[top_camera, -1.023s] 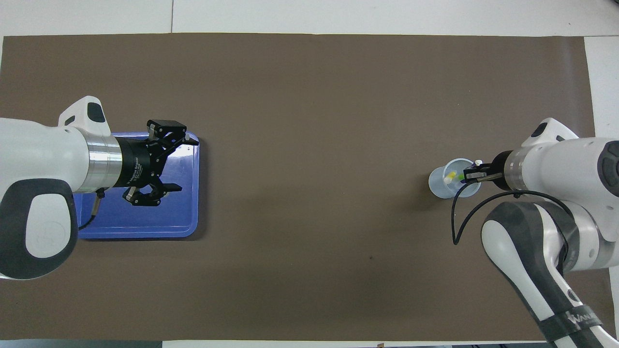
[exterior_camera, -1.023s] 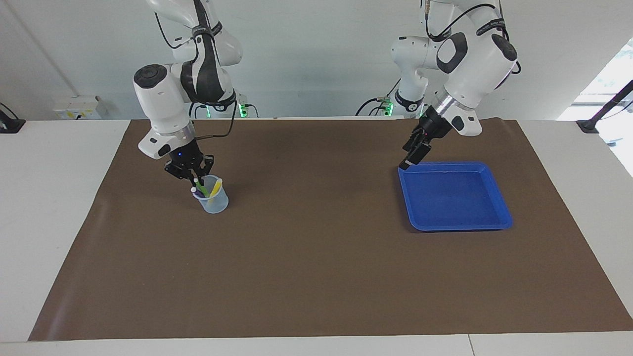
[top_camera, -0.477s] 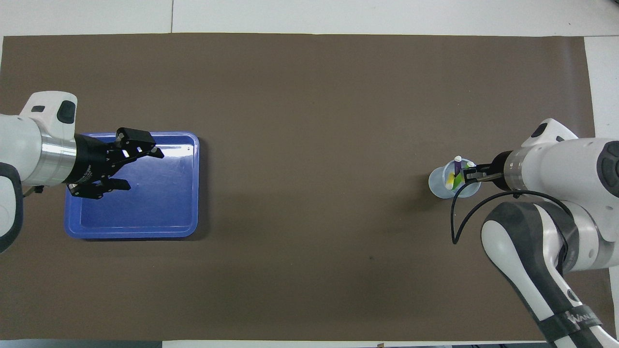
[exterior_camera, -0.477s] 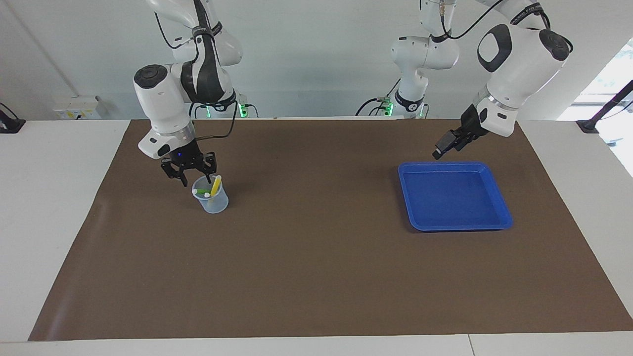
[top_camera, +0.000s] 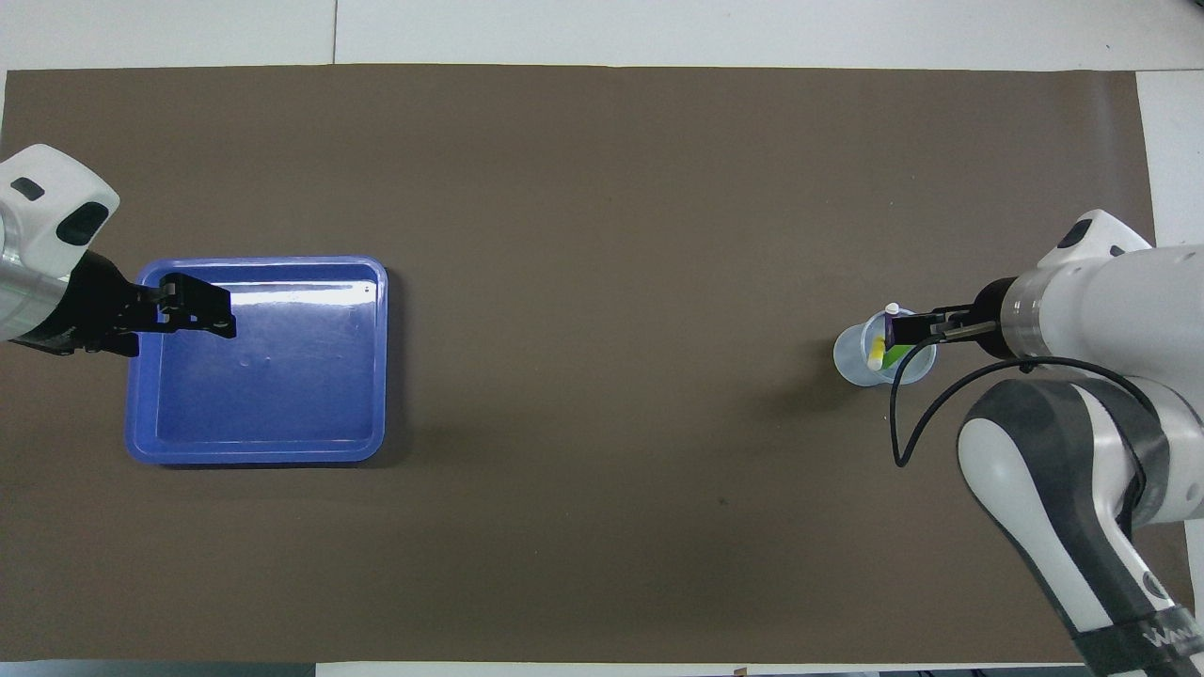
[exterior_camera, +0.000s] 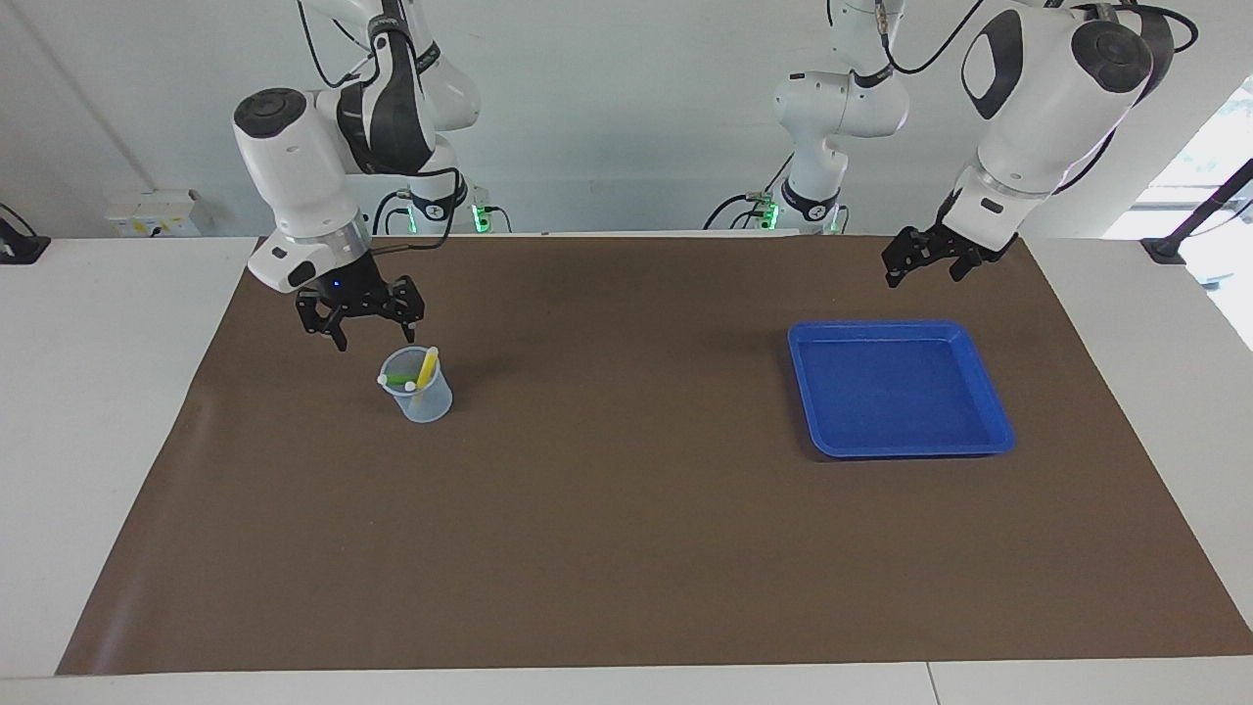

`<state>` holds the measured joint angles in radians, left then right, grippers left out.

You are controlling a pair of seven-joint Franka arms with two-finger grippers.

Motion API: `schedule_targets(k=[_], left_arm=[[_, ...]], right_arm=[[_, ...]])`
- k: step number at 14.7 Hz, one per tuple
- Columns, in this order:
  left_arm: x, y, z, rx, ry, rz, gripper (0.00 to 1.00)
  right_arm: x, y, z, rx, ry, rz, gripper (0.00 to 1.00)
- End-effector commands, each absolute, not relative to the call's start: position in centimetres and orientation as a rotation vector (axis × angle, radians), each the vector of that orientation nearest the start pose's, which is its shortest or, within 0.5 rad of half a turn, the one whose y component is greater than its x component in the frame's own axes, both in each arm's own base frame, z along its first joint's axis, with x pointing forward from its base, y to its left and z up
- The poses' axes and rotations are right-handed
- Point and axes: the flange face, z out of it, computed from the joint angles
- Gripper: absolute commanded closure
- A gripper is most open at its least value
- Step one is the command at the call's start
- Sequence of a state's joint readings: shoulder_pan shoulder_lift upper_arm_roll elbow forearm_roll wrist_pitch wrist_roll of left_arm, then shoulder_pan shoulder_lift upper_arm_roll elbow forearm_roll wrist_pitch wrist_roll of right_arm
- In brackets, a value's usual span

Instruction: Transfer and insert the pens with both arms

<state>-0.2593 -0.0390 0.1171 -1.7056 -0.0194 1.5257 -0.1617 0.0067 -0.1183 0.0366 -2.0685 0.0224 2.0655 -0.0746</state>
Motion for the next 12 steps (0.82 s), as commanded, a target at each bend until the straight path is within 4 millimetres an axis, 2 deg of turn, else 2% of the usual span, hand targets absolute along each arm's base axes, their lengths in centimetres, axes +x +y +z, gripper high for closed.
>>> schedule_targets(k=[1, 5, 9, 12], left_arm=[[52.1, -7.5, 60.0, -3.098, 0.019, 0.285, 0.00], [51.3, -9.5, 60.3, -3.051, 0.171, 0.284, 0.00], [53.5, -9.3, 61.2, -3.091, 0.146, 0.031, 0.00], [53.2, -9.3, 62.1, -3.094, 0.102, 0.047, 0.00]], right_arm=[[54.5, 1.0, 53.7, -3.135, -0.125, -0.133, 0.00], [56.4, -0.3, 58.5, -3.200, -0.124, -0.078, 0.00], [55.2, -0.4, 60.1, -3.203, -0.113, -0.014, 0.00], [53.6, -0.4, 60.9, -3.202, -0.089, 0.046, 0.00]])
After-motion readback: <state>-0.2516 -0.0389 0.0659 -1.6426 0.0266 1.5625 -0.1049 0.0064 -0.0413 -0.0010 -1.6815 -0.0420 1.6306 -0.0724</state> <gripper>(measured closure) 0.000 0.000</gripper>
